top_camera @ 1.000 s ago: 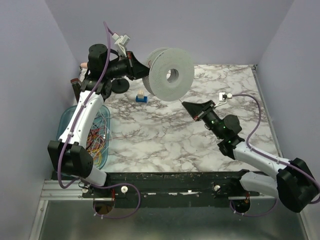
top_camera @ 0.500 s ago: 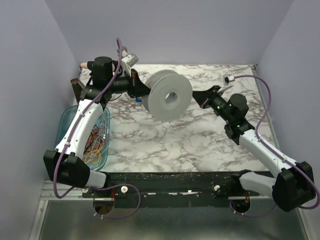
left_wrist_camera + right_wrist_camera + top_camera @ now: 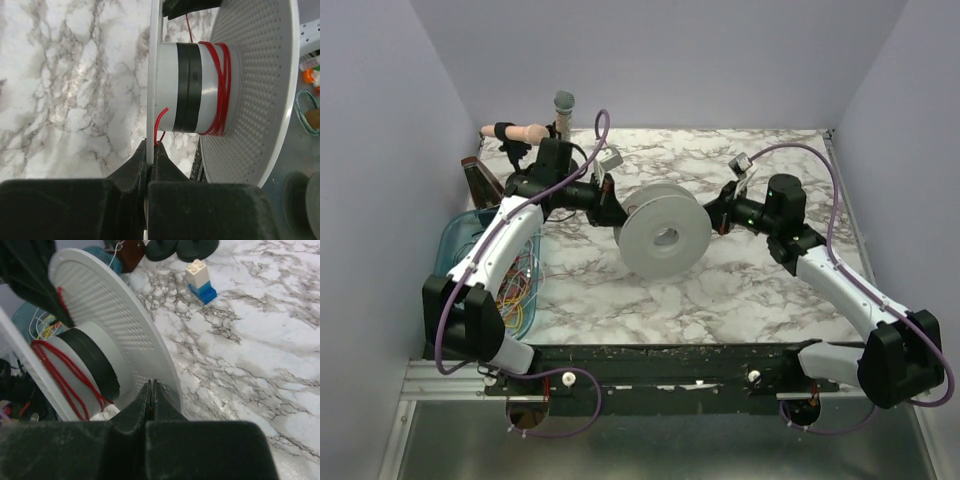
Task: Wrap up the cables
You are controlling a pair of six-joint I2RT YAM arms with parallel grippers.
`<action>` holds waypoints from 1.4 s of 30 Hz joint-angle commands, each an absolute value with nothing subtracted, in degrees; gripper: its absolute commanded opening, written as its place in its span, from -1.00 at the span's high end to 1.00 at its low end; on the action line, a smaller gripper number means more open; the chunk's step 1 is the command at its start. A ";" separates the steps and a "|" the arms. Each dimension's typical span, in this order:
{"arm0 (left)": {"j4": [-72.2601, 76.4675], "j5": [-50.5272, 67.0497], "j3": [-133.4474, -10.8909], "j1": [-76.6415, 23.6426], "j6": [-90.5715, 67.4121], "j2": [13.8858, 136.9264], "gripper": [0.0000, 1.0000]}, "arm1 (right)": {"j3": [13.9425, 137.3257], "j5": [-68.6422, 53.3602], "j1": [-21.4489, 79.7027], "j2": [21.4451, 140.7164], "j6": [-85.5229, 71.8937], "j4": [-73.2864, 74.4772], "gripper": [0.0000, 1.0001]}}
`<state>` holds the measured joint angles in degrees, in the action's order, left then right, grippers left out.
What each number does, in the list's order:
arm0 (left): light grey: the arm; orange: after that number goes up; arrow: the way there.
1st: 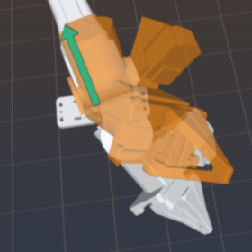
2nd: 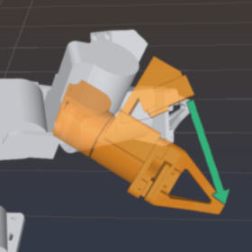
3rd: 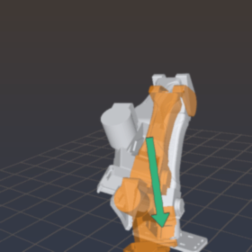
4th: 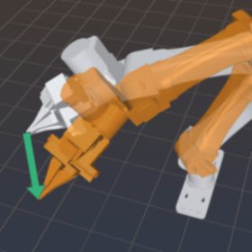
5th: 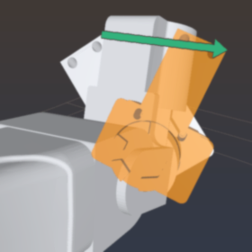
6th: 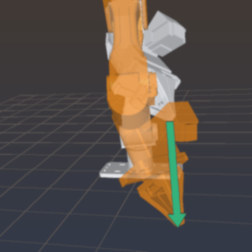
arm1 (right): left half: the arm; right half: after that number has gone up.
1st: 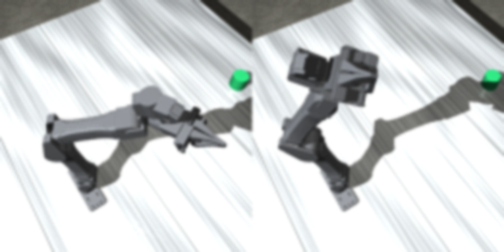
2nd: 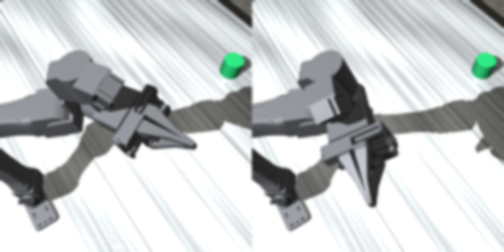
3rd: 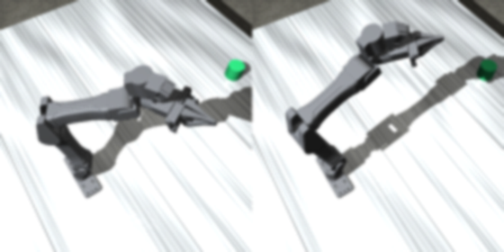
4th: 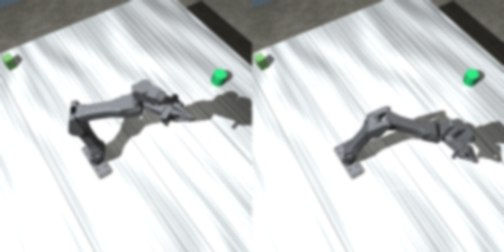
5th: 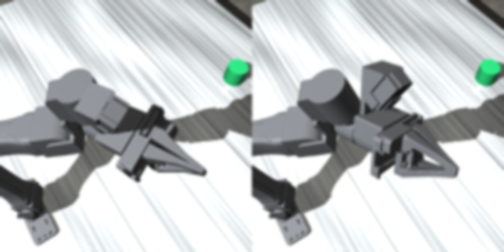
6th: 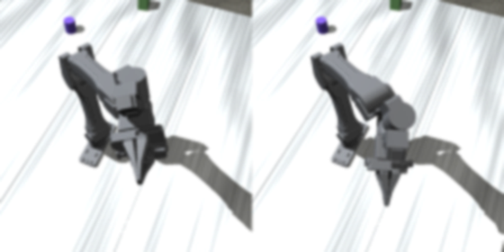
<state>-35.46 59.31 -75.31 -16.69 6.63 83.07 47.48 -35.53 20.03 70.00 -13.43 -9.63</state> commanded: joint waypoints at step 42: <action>-40.88 29.63 -119.00 -25.05 0.27 139.22 -0.03 | 54.93 -26.46 13.10 101.86 -23.20 -4.31 0.98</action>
<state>-49.67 43.53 -119.63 -22.11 2.04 139.94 50.28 -26.13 11.84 99.22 -21.50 -2.35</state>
